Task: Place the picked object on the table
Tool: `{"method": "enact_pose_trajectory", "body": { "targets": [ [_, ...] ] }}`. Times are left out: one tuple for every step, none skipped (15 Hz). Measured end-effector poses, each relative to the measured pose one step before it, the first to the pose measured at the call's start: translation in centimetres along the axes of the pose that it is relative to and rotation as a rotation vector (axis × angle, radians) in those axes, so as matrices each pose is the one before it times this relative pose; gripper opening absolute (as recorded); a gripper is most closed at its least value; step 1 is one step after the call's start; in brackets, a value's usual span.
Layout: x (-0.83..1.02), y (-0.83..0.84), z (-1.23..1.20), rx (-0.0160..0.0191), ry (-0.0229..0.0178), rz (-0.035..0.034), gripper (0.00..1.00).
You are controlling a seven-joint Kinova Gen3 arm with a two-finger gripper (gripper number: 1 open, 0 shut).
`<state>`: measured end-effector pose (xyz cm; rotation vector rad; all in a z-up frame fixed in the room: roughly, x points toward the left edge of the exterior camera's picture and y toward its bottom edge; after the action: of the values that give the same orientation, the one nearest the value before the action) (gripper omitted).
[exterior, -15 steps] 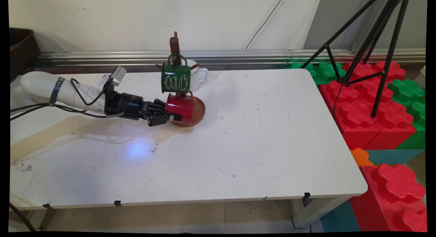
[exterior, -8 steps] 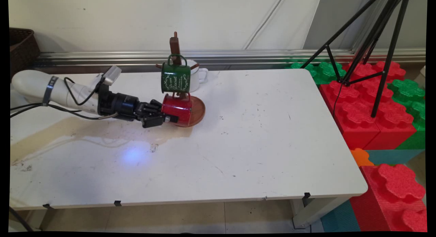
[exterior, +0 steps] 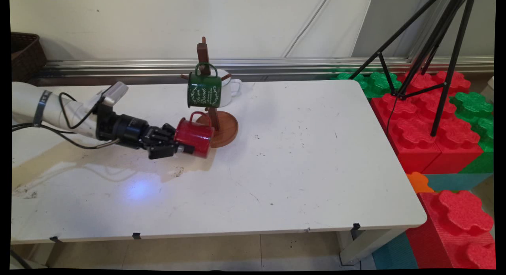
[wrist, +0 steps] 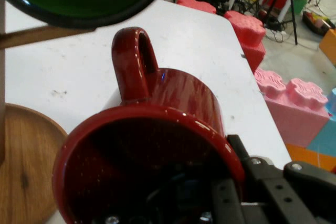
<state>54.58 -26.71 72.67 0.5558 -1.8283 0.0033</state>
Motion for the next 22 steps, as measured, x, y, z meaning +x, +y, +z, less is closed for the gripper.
{"method": "enact_pose_trajectory", "body": {
  "targets": [
    [-0.033, 0.097, -0.292, -0.00152, -0.00521, 0.00312, 0.0],
    [-0.039, 0.136, -0.453, -0.00232, -0.00794, 0.00517, 0.0],
    [-0.003, 0.067, -0.34, -0.00094, -0.00523, 0.00396, 0.0],
    [0.012, 0.091, -0.531, -0.00107, -0.00792, 0.00729, 0.0],
    [0.013, 0.054, -0.38, -0.00143, -0.00641, 0.00635, 0.0],
    [0.017, 0.076, -0.576, -0.00152, -0.00946, 0.00914, 0.0],
    [0.037, 0.051, -0.709, 0.00009, -0.0112, 0.01167, 0.0],
    [0.034, 0.028, -0.752, 0.0027, -0.01194, 0.01151, 0.0],
    [0.046, -0.016, -0.647, 0.00371, -0.00924, 0.00902, 0.0],
    [0.069, -0.027, -0.752, 0.00527, -0.01019, 0.01019, 0.0],
    [0.068, -0.042, -0.632, 0.00506, -0.00894, 0.009, 0.0],
    [0.04, -0.033, -0.416, 0.00364, -0.00563, 0.00562, 0.0],
    [0.077, -0.035, -0.749, 0.00705, -0.00979, 0.01007, 0.0],
    [0.091, -0.071, -0.694, 0.0067, -0.01061, 0.01031, 0.0],
    [0.06, -0.048, -0.588, 0.00631, -0.00949, 0.00844, 0.0],
    [0.033, -0.04, -0.698, 0.00904, -0.01287, 0.00893, 0.0],
    [0.018, -0.033, -0.555, 0.00718, -0.01222, 0.00736, 0.0],
    [0.006, -0.044, -0.615, 0.00795, -0.01568, 0.0088, 0.0],
    [-0.003, 0.003, -0.514, 0.00506, -0.01561, 0.00838, 0.0],
    [-0.005, 0.0, -0.556, 0.00487, -0.01859, 0.01051, 0.0],
    [0.006, 0.004, -0.52, 0.00353, -0.01937, 0.01215, 0.0],
    [0.027, 0.021, -0.429, 0.00243, -0.01594, 0.01125, 0.0]
  ]
}}
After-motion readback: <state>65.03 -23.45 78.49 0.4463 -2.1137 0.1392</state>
